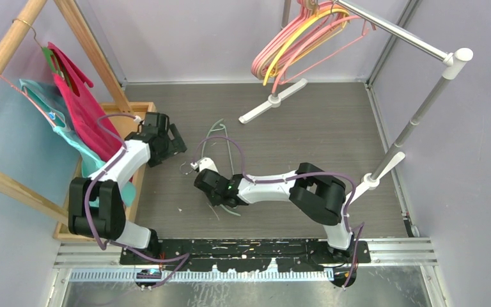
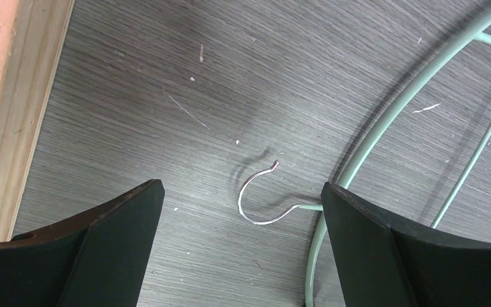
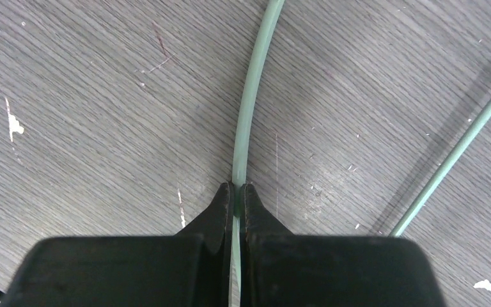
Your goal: Organize the hangers
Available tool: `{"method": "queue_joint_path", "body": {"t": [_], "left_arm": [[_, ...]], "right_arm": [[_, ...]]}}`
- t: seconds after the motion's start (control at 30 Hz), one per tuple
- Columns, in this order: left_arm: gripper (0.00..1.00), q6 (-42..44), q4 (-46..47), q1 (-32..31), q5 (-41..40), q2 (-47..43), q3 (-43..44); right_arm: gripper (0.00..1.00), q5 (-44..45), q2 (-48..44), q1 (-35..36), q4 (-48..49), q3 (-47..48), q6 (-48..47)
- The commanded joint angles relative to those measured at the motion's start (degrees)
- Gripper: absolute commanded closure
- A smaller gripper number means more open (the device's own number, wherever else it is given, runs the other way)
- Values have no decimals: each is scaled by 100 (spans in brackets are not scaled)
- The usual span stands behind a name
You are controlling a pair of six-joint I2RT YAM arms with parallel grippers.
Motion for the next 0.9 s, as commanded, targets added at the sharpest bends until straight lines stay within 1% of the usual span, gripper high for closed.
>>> {"method": "queue_joint_path", "body": {"t": [0.0,0.13,0.3,0.4,0.53,0.7,0.87], "left_arm": [[2,-72,254,2,164,-321,-133],[2,-182,560,5,592,-618,-451],[2,-548,1239,-2,1301,-969,-920],[2,-775,1798,-3,1711,-1066,-1153],[2,-1099,2372,-3,2097,-1066,-1294],[2,-1473,2946,-3,2424,-939,-1312],[2,-1520,3056,-69,2384,-707,-1175]], "right_arm": [[99,567,-238,-22,81,-341,49],[99,551,-831,-210,348,-660,123],[99,-138,-1634,-690,960,-1196,424],[99,-767,-1795,-902,1204,-1368,524],[99,-1233,-1938,-962,1418,-1475,582],[99,-1361,-2156,-981,1478,-1597,620],[99,-1558,-2303,-1007,1465,-1630,646]]}}
